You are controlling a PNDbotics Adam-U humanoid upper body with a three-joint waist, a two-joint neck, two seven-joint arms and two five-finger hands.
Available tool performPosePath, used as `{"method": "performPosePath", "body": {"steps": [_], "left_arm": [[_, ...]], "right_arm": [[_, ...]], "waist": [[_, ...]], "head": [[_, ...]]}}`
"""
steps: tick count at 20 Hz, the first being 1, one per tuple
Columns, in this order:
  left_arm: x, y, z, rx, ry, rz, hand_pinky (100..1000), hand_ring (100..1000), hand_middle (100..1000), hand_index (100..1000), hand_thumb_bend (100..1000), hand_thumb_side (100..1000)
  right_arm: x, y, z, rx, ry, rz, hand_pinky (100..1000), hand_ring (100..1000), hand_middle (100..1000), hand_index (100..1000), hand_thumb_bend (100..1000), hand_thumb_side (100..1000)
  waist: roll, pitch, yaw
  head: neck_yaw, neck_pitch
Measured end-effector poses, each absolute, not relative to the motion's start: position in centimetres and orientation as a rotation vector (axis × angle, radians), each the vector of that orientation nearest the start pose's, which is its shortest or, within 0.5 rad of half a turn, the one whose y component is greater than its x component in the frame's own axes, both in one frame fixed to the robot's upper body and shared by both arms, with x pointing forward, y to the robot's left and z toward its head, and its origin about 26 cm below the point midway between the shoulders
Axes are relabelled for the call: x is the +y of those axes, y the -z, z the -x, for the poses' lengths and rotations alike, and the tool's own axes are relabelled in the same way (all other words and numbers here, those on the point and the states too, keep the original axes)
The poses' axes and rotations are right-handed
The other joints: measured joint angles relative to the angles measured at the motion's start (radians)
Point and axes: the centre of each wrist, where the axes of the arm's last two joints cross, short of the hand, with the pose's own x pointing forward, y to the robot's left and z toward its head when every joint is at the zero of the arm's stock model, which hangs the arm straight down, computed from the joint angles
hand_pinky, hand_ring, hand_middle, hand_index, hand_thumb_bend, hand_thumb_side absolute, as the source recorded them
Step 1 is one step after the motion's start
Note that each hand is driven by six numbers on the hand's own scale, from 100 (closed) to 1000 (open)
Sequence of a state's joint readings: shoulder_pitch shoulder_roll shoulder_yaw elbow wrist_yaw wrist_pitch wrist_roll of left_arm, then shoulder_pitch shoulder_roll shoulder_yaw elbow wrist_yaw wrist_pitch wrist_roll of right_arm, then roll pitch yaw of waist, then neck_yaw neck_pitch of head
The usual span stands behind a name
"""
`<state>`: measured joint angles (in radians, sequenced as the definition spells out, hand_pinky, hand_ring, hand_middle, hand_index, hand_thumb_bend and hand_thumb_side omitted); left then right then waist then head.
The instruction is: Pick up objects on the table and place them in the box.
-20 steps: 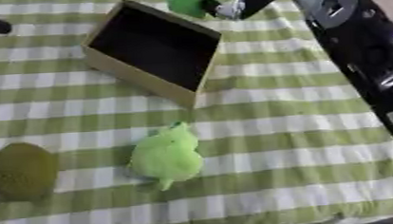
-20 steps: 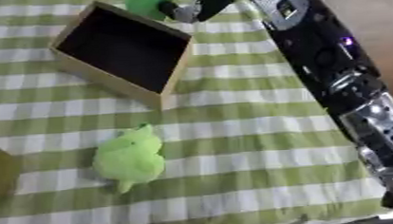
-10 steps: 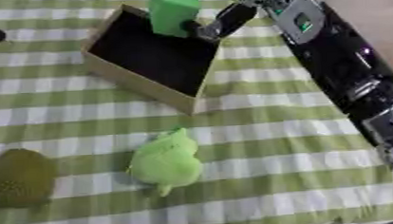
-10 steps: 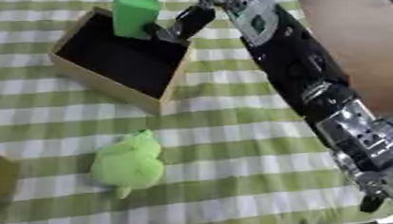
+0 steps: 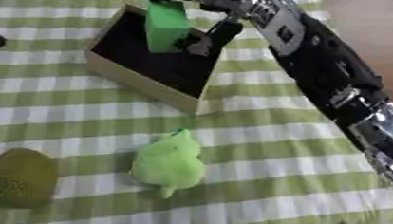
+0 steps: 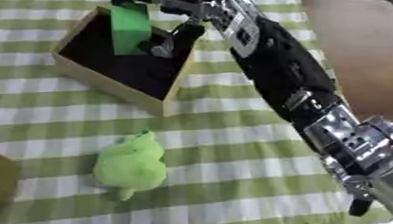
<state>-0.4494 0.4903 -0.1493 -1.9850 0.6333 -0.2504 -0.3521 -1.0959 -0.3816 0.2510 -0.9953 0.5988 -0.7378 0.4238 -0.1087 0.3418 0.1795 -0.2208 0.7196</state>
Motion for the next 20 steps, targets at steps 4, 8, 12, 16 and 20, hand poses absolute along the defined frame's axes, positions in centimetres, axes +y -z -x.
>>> {"method": "performPosePath", "body": {"steps": [4, 8, 12, 16, 20], "left_arm": [[23.5, -23.74, -30.84, -2.403, 0.742, 0.784, 753, 913, 795, 863, 100, 565], [23.4, -23.7, -30.85, -2.404, 0.736, 0.79, 753, 914, 796, 864, 100, 565], [23.38, -23.69, -30.85, -2.401, 0.736, 0.791, 754, 915, 796, 864, 100, 565], [23.38, -23.69, -30.85, -2.398, 0.739, 0.791, 754, 916, 796, 864, 100, 565], [23.38, -23.67, -30.85, -2.397, 0.738, 0.791, 754, 916, 796, 863, 100, 565]], "right_arm": [[-19.62, -26.01, -48.04, 2.448, 2.302, -0.521, 1000, 1000, 858, 1000, 100, 304], [-19.28, -26.23, -47.89, 2.472, 2.298, -0.495, 1000, 1000, 863, 1000, 193, 348], [-19.21, -26.58, -47.75, 2.48, 2.291, -0.493, 1000, 1000, 874, 1000, 319, 237], [-19.17, -26.64, -47.72, 2.486, 2.309, -0.489, 1000, 1000, 841, 1000, 333, 171], [-19.29, -26.77, -47.7, 2.551, 2.286, -0.436, 1000, 1000, 794, 1000, 161, 100]], "waist": [[0.0, 0.0, 0.0], [0.0, 0.0, 0.0], [0.0, 0.0, -0.001], [0.0, 0.0, 0.0], [0.0, 0.0, -0.001]], "head": [[0.0, 0.0], [0.0, 0.0], [0.0, 0.0], [0.0, 0.0], [0.001, 0.0]]}}
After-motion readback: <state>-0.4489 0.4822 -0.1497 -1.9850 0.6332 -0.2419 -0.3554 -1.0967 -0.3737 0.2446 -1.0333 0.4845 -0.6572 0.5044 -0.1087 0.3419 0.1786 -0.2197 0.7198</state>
